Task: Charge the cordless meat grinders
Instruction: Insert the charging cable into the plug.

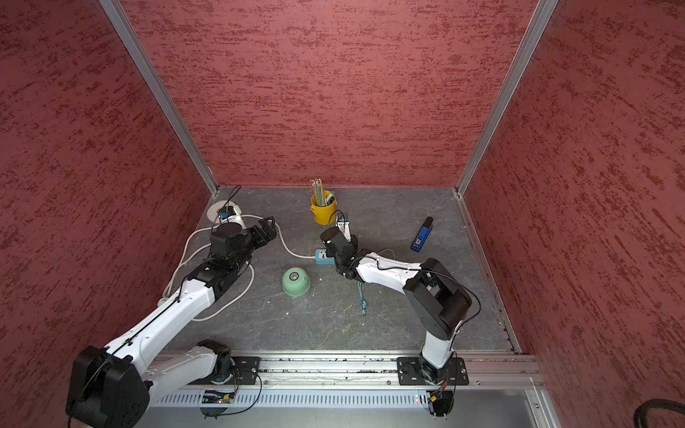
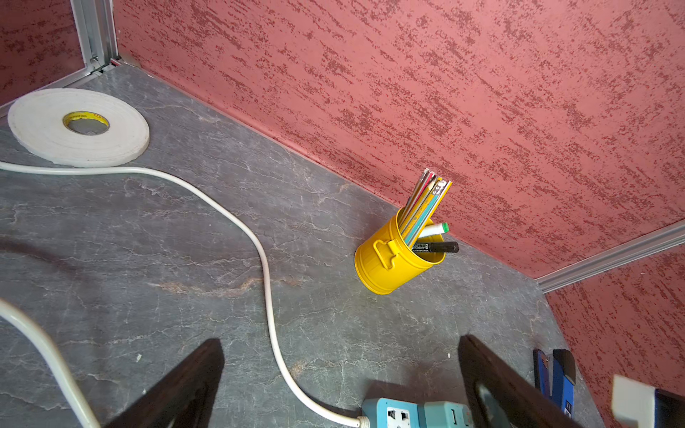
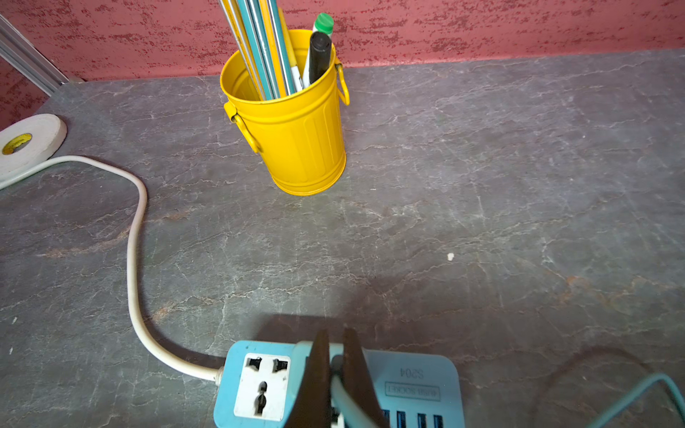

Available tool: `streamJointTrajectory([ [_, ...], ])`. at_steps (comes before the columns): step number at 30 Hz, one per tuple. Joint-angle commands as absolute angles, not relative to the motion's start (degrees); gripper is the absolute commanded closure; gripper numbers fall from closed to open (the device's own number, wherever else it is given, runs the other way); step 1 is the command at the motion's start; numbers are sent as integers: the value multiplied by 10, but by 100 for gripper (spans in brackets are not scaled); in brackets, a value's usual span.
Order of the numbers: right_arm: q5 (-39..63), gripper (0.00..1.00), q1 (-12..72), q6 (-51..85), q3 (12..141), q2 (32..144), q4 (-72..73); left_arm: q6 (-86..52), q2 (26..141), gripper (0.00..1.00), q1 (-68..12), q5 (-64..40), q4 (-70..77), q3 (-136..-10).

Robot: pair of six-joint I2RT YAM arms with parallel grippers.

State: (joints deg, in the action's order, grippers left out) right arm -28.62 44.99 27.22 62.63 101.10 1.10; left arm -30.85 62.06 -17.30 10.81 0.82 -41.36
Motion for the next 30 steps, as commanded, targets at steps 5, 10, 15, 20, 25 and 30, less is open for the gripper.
streamJointTrajectory([
  [5, -271, 100, 440, 282, 612, 1002, 23, -308, 610, 0, -168, 108, 2, -411],
  [10, -276, 100, 439, 274, 613, 996, 20, -308, 609, 0, -166, 108, 3, -410],
  [15, -283, 100, 439, 265, 611, 991, 19, -308, 610, 0, -166, 107, 5, -409],
  [20, -283, 100, 439, 268, 610, 994, 15, -308, 608, 0, -164, 107, 5, -409],
  [25, -284, 100, 439, 266, 608, 999, 18, -308, 608, 0, -163, 106, 5, -409],
  [30, -287, 100, 439, 265, 607, 1009, 19, -307, 605, 0, -162, 106, 4, -410],
])
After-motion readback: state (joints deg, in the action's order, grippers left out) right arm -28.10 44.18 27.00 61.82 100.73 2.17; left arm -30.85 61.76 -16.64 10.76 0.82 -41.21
